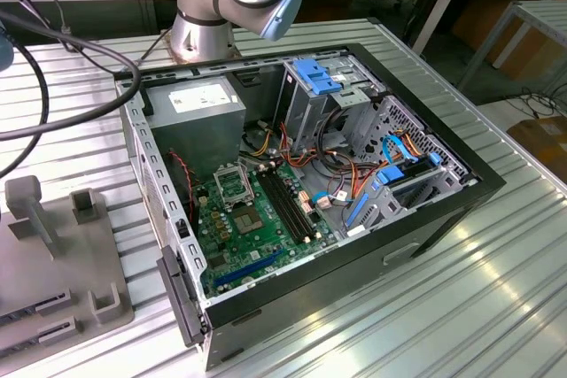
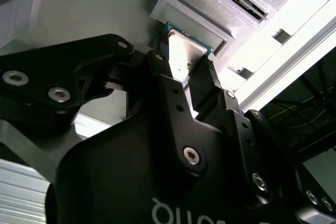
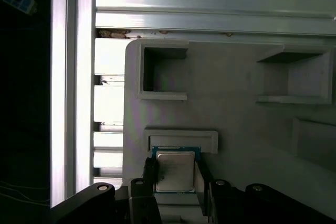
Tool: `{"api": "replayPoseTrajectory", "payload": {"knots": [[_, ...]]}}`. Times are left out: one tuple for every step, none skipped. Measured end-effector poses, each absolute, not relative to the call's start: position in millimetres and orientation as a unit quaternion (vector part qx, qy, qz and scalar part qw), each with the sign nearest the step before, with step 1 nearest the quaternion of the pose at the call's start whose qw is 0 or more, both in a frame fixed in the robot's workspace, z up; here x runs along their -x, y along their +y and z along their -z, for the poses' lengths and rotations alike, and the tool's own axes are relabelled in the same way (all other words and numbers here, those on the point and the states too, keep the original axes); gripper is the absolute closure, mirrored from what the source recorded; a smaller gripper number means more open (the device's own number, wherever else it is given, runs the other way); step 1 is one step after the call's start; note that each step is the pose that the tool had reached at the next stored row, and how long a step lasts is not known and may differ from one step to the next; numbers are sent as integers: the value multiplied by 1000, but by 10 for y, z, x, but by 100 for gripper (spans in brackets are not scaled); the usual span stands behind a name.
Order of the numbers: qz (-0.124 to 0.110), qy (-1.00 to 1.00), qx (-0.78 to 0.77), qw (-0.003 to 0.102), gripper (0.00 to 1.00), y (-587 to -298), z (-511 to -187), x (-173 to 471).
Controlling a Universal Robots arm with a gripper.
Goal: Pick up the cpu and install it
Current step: 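Pick up the cpu and move it towards the insertion slot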
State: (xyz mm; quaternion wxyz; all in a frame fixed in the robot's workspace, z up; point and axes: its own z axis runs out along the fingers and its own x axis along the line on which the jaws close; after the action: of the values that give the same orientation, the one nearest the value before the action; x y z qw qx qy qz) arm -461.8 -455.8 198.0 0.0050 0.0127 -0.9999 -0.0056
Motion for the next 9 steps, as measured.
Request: {"api": "replayPoseTrajectory", "payload": {"knots": [[6,-1000,-13,5,57,-4558,-1976,4618],[6,-1000,-13,5,57,-4557,-1972,4618],[6,-1000,-13,5,57,-4557,-1968,4617],[6,-1000,-13,5,57,-4557,-1961,4617],[6,-1000,-13,5,57,-4557,-1956,4617],[6,-1000,-13,5,57,-4558,-1952,4616],[6,-1000,-13,5,57,-4557,-1949,4616],[6,-1000,-13,5,57,-4558,-1946,4616],[6,-1000,-13,5,57,-4558,-1943,4616]]}}
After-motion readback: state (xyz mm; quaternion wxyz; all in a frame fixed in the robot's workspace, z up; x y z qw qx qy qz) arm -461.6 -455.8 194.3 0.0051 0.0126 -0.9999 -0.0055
